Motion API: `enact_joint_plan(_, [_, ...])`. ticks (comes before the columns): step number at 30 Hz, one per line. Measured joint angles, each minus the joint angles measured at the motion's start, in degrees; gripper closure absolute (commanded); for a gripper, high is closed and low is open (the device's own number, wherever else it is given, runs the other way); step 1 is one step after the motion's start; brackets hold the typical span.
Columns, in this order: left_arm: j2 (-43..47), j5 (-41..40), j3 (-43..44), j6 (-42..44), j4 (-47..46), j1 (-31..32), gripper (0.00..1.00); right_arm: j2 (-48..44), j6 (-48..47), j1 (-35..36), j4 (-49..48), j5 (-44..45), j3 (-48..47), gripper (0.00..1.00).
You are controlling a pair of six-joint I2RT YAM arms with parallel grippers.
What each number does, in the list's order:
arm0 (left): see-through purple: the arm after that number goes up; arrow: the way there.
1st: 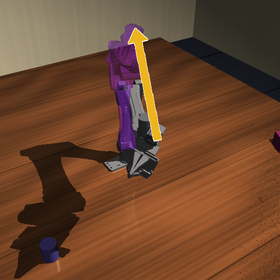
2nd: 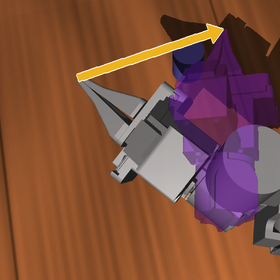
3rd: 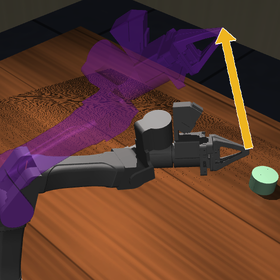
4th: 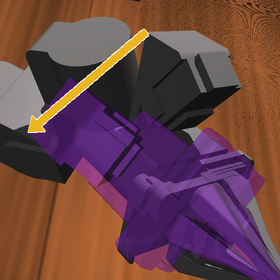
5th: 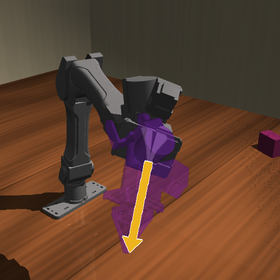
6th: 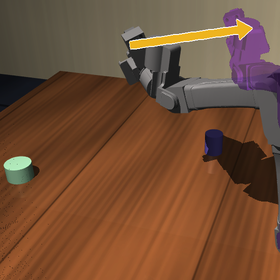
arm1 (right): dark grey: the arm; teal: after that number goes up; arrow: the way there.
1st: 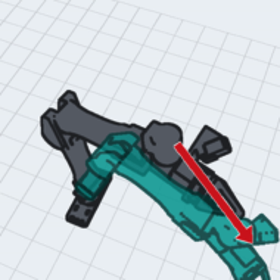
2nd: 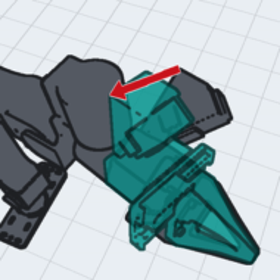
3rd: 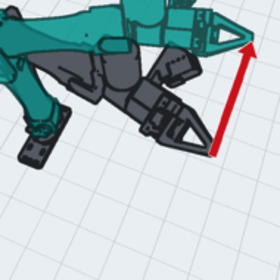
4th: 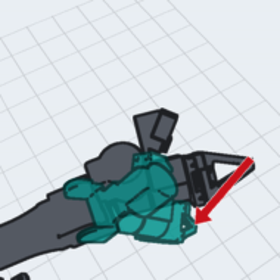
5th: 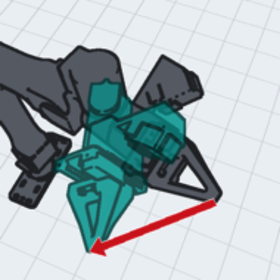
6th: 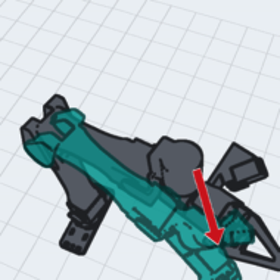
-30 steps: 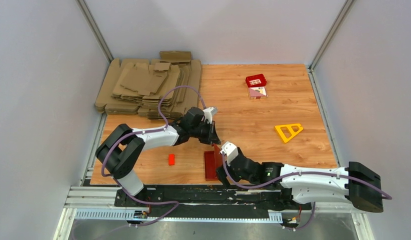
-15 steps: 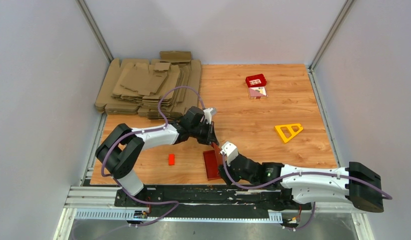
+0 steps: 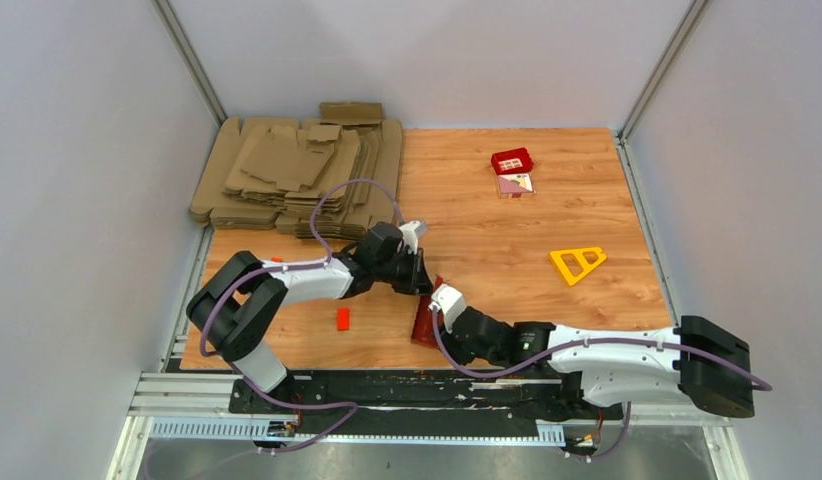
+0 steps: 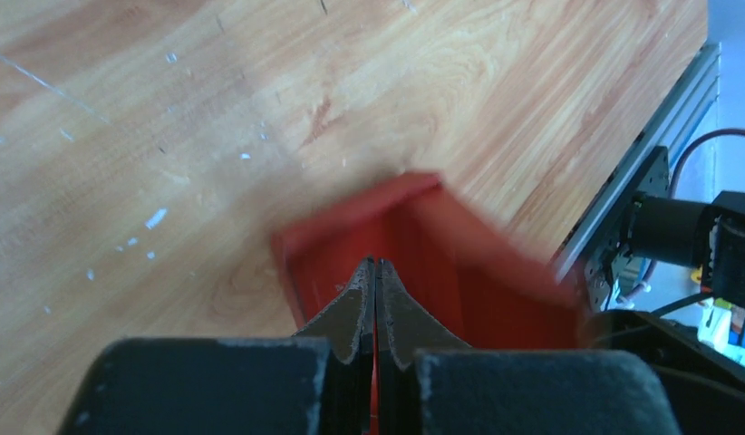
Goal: Fold the paper box
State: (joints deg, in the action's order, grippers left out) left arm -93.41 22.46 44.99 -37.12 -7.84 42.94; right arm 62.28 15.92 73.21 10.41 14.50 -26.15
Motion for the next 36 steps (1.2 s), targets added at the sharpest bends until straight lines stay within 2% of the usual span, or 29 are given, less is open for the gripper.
enact_joint_plan(6, [1.4, -0.17, -4.74, 1.01, -3.15, 1.29, 1.0, 2.91, -0.81, -0.11, 0.09, 1.55, -2.36, 0.55])
enact_joint_plan(14, [2.03, -2.69, -5.66, 3.82, -3.54, 1.42, 1.0, 2.62, -1.49, -0.11, 2.64, 1.95, -5.6, 0.47])
enact_joint_plan(17, [2.99, -3.67, -5.64, 4.39, -2.99, 1.2, 1.0, 0.2, -1.09, -0.11, 3.89, 2.16, -5.73, 0.41])
enact_joint_plan(21, [6.56, -5.31, -5.62, 5.38, -0.39, 0.33, 0.95, -5.84, 0.0, -1.4, 5.62, 2.4, -5.73, 0.4])
enact_joint_plan(24, [11.74, -7.85, -5.62, 5.99, 2.95, -0.72, 0.93, -11.37, 1.33, -6.64, 6.93, 1.01, -5.73, 0.32])
enact_joint_plan(28, [19.91, -14.16, -5.57, 5.97, 9.29, -1.86, 0.89, -16.92, 2.78, -18.49, 8.0, -5.57, -5.73, 0.24])
enact_joint_plan(30, [23.89, -17.07, -5.9, 5.7, 12.85, -2.16, 0.82, -18.1, 3.04, -24.63, 7.98, -10.36, -5.73, 0.21])
enact_joint_plan(32, [27.78, -18.49, -7.43, 5.07, 14.78, -2.36, 0.63, -18.01, 3.08, -28.81, 7.8, -14.1, -5.7, 0.19])
enact_joint_plan(36, [39.19, -17.14, -15.41, 2.05, 17.07, -2.29, 0.56, -15.67, 3.06, -34.27, 4.66, -22.4, -4.61, 0.14])
